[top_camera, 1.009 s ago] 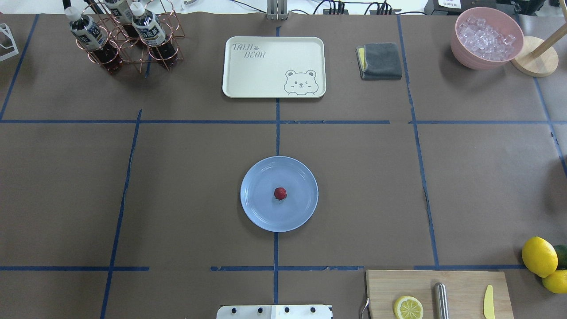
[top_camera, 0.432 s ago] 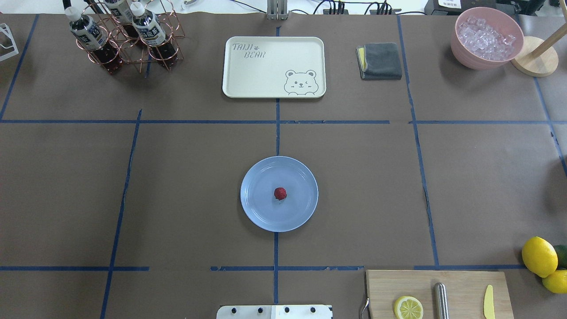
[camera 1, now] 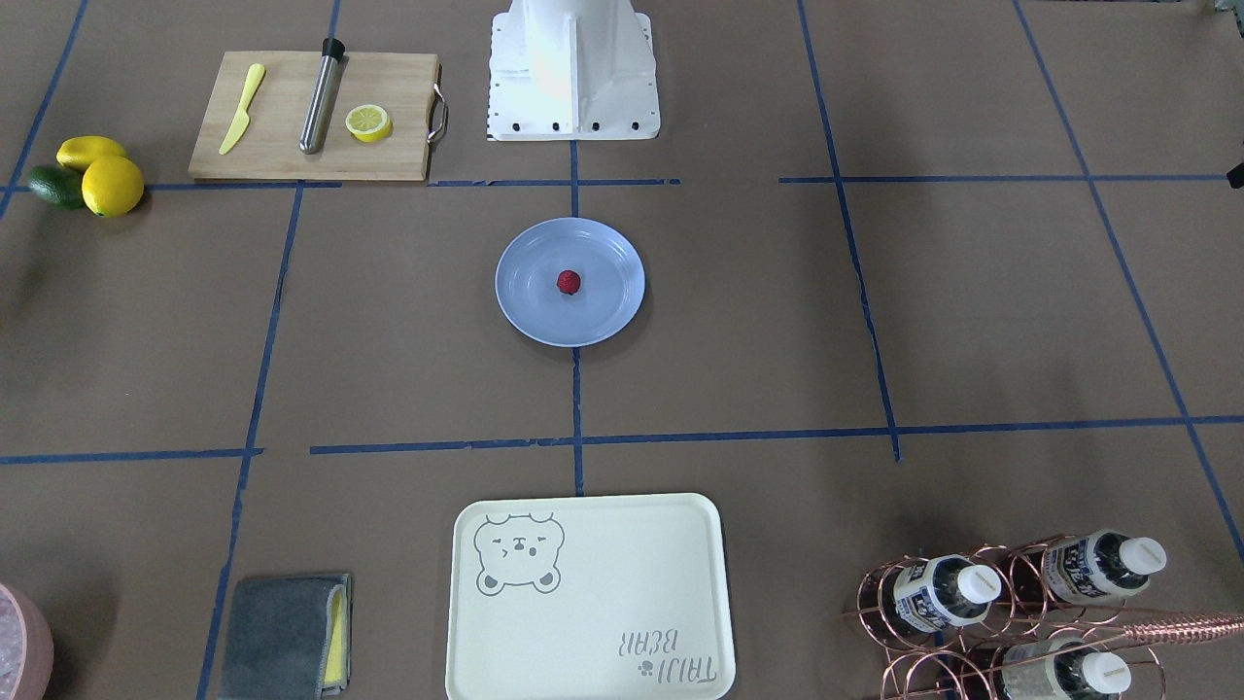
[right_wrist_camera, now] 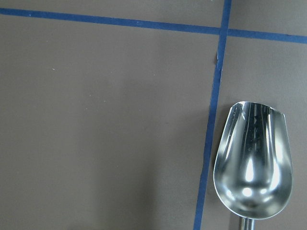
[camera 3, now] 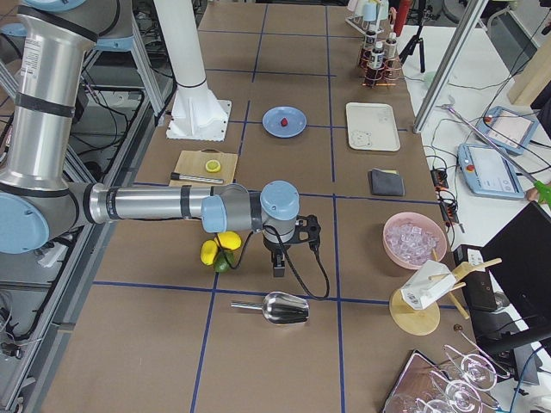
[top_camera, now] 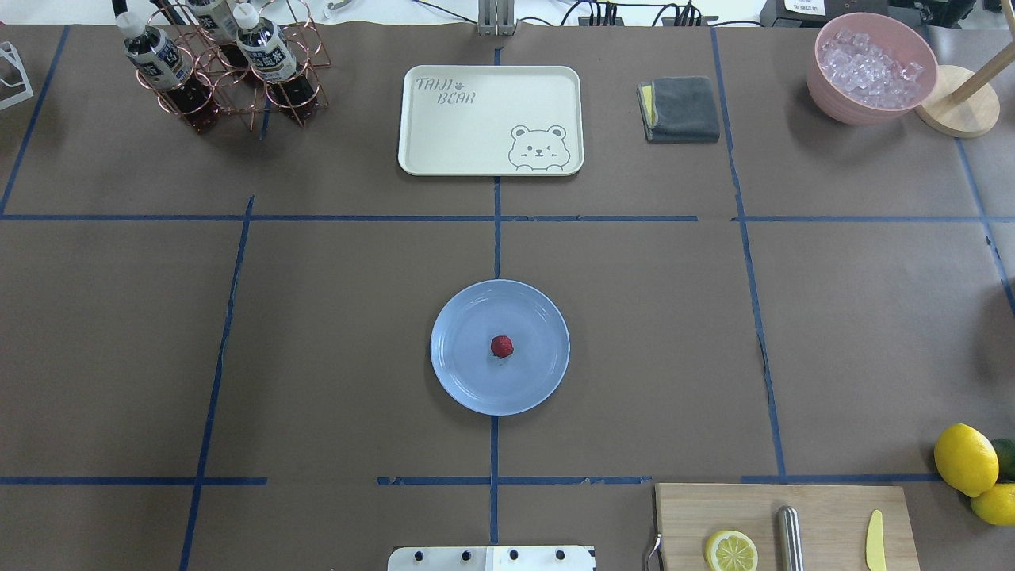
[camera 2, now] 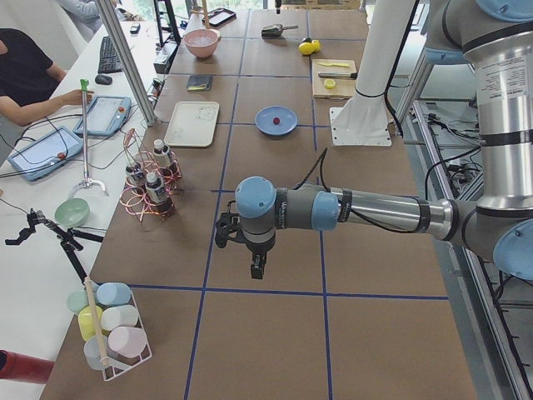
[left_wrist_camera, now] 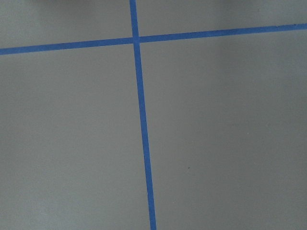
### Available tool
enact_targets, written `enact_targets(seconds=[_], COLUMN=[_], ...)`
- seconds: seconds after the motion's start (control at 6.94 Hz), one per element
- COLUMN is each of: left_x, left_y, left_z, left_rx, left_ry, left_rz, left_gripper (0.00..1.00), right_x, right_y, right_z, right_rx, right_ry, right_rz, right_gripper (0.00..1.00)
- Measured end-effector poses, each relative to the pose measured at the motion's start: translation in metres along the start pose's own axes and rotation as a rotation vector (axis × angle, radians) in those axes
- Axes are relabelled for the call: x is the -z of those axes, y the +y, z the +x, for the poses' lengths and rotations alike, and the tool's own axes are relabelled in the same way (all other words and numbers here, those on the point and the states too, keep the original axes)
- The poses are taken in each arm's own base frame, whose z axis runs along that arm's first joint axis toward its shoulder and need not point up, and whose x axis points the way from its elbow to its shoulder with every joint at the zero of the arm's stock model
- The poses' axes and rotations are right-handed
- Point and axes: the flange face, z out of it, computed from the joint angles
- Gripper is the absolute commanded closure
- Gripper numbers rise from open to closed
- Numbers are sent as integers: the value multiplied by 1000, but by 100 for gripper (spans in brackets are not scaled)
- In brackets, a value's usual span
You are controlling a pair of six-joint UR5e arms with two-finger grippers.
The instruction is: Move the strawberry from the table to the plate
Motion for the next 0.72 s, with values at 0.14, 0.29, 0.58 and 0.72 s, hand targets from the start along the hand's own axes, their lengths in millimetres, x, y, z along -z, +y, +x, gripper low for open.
enact_targets(seconds=[0.14, 0.29, 0.58, 0.72], left_x=[2, 3, 11, 14], left_y=[-1, -2, -18, -25], left_z=[2, 3, 11, 13], left_rx=[-5, -6, -29, -36], left_ry=[2, 3, -4, -8], left_rz=[4, 5, 24, 31], left_gripper=[0, 0, 0, 0], right_x=[0, 0, 0, 1], right_y=[-1, -2, -2, -3], right_z=[0, 0, -1, -1], right_rx=[-1, 1, 0, -2], right_ry=[0, 0, -1, -1], right_rz=[0, 2, 3, 4], right_gripper=[0, 0, 0, 0])
